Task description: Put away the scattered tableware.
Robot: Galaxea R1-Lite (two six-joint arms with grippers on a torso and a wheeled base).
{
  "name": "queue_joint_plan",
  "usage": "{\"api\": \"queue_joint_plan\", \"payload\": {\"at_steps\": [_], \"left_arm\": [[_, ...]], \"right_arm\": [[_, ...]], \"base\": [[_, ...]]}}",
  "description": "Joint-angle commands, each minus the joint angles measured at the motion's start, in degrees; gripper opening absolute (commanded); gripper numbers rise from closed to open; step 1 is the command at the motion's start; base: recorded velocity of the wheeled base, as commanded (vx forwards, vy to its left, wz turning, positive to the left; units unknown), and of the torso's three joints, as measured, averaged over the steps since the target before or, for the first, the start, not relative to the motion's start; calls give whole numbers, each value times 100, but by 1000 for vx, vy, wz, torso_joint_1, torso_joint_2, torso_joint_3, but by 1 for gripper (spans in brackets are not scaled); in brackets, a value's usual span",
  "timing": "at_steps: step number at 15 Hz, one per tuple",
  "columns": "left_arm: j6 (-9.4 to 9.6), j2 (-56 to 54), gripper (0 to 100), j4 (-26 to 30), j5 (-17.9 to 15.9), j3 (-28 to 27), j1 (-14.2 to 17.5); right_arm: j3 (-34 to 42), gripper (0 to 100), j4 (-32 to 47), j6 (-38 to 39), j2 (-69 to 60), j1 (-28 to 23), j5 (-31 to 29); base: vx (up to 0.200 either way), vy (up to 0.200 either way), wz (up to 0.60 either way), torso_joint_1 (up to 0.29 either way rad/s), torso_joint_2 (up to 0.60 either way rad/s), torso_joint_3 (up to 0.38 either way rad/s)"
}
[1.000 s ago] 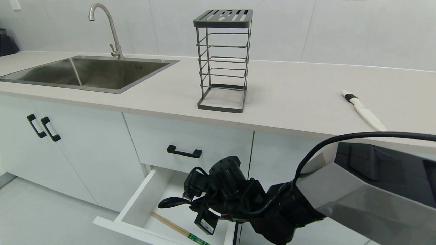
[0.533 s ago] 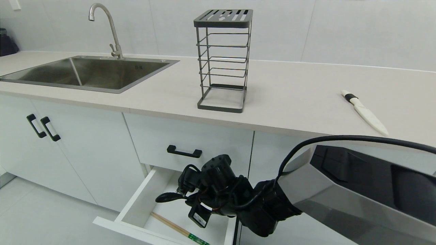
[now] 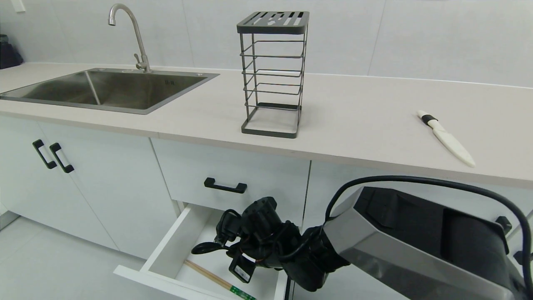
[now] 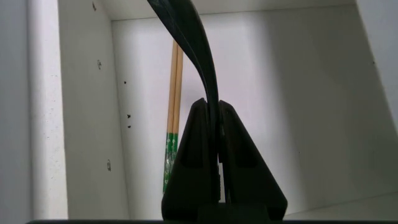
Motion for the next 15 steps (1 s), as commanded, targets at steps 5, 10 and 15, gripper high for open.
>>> {"api": "queue_joint_plan", "payload": {"at_steps": [5, 10, 15], "left_arm": [[0, 7, 100, -1, 0, 0, 0], [0, 7, 100, -1, 0, 0, 0], [0, 7, 100, -1, 0, 0, 0]], "right_arm": [[-15, 0, 2, -3, 245, -8, 3], [-77, 0, 11, -12, 421, 0, 3], [-305, 0, 186, -74, 544, -8, 38]], "base": [[0, 0, 0, 0, 0, 0], [0, 0, 0, 0, 0, 0], [0, 0, 0, 0, 0, 0]]}}
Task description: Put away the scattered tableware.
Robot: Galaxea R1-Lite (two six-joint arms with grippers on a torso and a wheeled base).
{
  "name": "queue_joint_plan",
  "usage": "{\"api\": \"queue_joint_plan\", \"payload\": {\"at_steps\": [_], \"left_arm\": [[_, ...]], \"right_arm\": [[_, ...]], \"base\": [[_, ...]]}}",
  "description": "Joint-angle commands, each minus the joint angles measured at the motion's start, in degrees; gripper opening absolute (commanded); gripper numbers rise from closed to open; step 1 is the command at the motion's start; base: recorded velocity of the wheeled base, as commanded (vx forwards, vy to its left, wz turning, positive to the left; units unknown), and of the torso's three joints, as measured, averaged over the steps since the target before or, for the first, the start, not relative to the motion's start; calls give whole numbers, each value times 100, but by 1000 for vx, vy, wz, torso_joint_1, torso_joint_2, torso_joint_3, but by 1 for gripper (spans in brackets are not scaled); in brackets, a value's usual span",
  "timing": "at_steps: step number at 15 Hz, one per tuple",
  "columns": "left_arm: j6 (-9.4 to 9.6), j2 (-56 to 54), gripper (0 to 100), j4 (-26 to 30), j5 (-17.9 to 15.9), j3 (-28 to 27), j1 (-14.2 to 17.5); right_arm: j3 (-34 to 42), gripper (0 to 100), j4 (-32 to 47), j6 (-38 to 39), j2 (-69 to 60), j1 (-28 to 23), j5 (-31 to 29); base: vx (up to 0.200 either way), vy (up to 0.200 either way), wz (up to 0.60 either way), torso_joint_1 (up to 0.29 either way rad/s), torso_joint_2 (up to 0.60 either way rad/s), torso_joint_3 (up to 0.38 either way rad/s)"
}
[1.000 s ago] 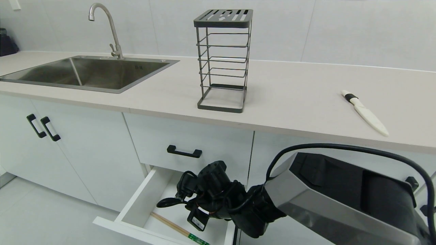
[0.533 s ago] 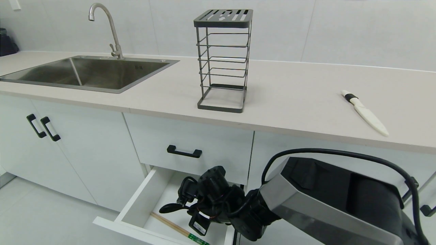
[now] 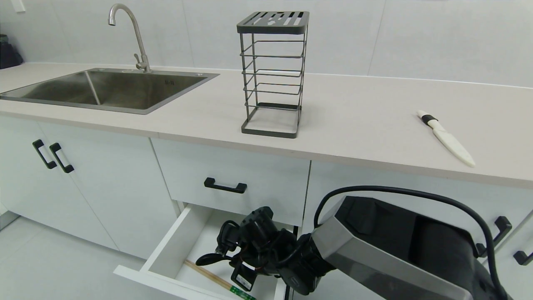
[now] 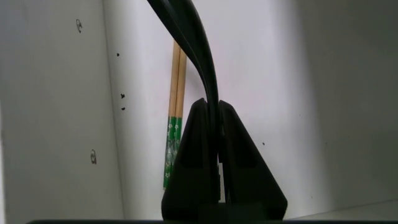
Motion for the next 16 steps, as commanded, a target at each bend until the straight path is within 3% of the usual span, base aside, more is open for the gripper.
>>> {"api": "queue_joint_plan", "payload": {"at_steps": [1, 7, 8, 16], "left_arm": [[2, 7, 100, -1, -1, 0, 0], [2, 7, 100, -1, -1, 0, 0], [2, 7, 100, -1, -1, 0, 0], [2, 7, 100, -1, -1, 0, 0]], "right_arm": [[-54, 0, 8, -3, 37, 3, 3], [-185, 0, 368, -337, 37, 29, 12], [-185, 100, 368, -337, 37, 29, 12], [-141, 100, 333, -539, -183, 11, 12]], "base": [[0, 0, 0, 0, 0, 0], [0, 0, 0, 0, 0, 0], [0, 0, 0, 0, 0, 0], [0, 0, 0, 0, 0, 0]]}}
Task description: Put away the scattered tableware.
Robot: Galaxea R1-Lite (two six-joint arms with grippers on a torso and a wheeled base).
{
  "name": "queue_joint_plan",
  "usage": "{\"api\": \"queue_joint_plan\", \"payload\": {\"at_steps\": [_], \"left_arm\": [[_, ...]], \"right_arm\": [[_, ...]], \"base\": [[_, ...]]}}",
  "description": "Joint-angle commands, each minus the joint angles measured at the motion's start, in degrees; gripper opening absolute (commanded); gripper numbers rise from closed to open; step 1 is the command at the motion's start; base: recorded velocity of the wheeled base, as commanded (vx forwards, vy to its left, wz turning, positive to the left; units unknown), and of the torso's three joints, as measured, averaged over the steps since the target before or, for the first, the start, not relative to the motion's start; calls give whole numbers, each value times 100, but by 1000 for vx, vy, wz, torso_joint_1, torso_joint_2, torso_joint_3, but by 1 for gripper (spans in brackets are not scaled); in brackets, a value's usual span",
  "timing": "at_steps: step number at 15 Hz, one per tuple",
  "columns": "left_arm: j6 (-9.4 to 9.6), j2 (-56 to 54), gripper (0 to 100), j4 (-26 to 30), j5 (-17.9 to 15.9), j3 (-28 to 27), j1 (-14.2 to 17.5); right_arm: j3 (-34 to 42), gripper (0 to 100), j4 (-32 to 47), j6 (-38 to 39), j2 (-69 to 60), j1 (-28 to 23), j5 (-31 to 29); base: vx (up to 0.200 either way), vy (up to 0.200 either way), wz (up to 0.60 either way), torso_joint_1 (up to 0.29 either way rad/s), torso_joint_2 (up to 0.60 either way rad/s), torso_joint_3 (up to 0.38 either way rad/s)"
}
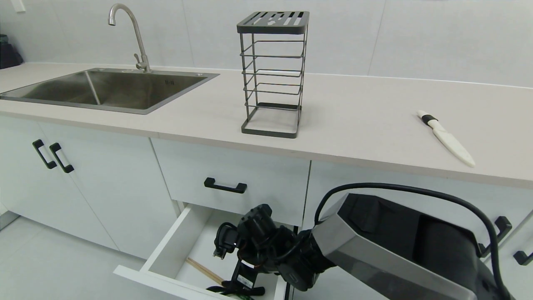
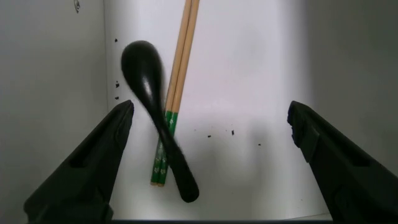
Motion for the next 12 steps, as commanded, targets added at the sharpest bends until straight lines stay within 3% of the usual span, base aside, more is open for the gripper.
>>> {"api": "queue_joint_plan", "payload": {"at_steps": [1, 5, 12], "left_arm": [[2, 7, 100, -1, 0, 0, 0], [2, 7, 100, -1, 0, 0, 0], [2, 7, 100, -1, 0, 0, 0]], "right_arm": [[35, 100, 4, -2, -256, 8, 3], [430, 100, -49, -10, -784, 52, 3], [2267, 100, -708, -10, -2304, 87, -32]], "base": [[0, 0, 0, 0, 0, 0], [0, 0, 0, 0, 0, 0], [0, 0, 0, 0, 0, 0]]}}
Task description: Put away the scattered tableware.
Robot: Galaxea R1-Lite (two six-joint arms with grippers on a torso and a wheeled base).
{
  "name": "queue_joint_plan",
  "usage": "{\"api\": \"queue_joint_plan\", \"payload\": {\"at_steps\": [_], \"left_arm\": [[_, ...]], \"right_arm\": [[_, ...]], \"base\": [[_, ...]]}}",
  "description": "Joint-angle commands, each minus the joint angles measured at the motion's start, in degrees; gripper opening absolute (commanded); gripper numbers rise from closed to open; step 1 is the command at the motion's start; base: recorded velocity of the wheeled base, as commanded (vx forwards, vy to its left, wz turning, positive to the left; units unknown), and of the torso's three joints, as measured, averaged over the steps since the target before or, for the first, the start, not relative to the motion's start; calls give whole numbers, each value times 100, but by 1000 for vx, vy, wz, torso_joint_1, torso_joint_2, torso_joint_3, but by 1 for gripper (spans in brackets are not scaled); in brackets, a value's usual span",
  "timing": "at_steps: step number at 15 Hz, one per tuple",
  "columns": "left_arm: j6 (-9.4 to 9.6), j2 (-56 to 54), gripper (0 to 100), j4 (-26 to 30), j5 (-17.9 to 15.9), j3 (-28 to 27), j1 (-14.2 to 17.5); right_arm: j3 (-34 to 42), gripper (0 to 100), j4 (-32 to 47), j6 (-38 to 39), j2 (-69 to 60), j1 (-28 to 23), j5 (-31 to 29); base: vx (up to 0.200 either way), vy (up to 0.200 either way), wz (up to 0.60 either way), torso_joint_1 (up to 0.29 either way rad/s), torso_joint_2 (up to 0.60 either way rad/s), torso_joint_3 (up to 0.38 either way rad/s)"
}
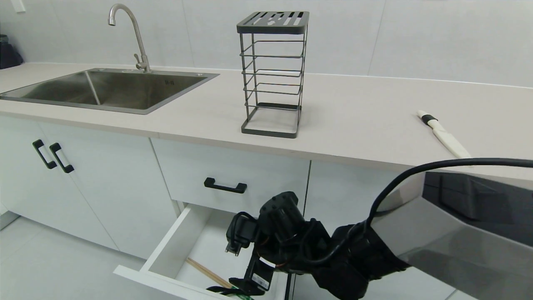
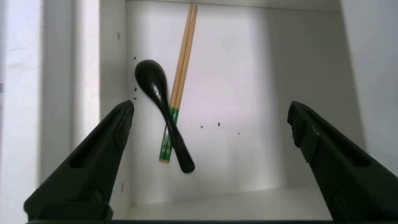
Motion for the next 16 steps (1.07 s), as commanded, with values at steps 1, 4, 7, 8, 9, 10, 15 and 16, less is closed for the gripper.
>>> {"api": "queue_joint_plan", "payload": {"at_steps": [1, 4, 7, 8, 9, 10, 15, 16], "left_arm": [[0, 7, 100, -1, -1, 0, 0], [0, 7, 100, -1, -1, 0, 0], [0, 7, 100, -1, -1, 0, 0], [0, 7, 100, -1, -1, 0, 0], [0, 7, 100, -1, -1, 0, 0], [0, 7, 100, -1, -1, 0, 0], [0, 7, 100, -1, -1, 0, 0], [0, 7, 100, -1, -1, 0, 0]], "right_arm": [[673, 100, -245, -1, -693, 19, -3], [981, 100, -359, -1, -965, 27, -3], [1069, 100, -359, -1, -1124, 45, -3], [1157, 100, -368, -1, -1212, 54, -3], [1236, 100, -368, -1, -1264, 71, -11], [1368, 100, -368, -1, -1396, 71, -3], [2124, 100, -412, -1, -1941, 71, -20], [2282, 100, -447, -1, -2073, 71, -20]], "base": [[0, 0, 0, 0, 0, 0], [0, 0, 0, 0, 0, 0], [0, 0, 0, 0, 0, 0], [0, 0, 0, 0, 0, 0], [0, 0, 0, 0, 0, 0], [0, 0, 0, 0, 0, 0], [0, 0, 0, 0, 0, 0], [0, 0, 0, 0, 0, 0]]}}
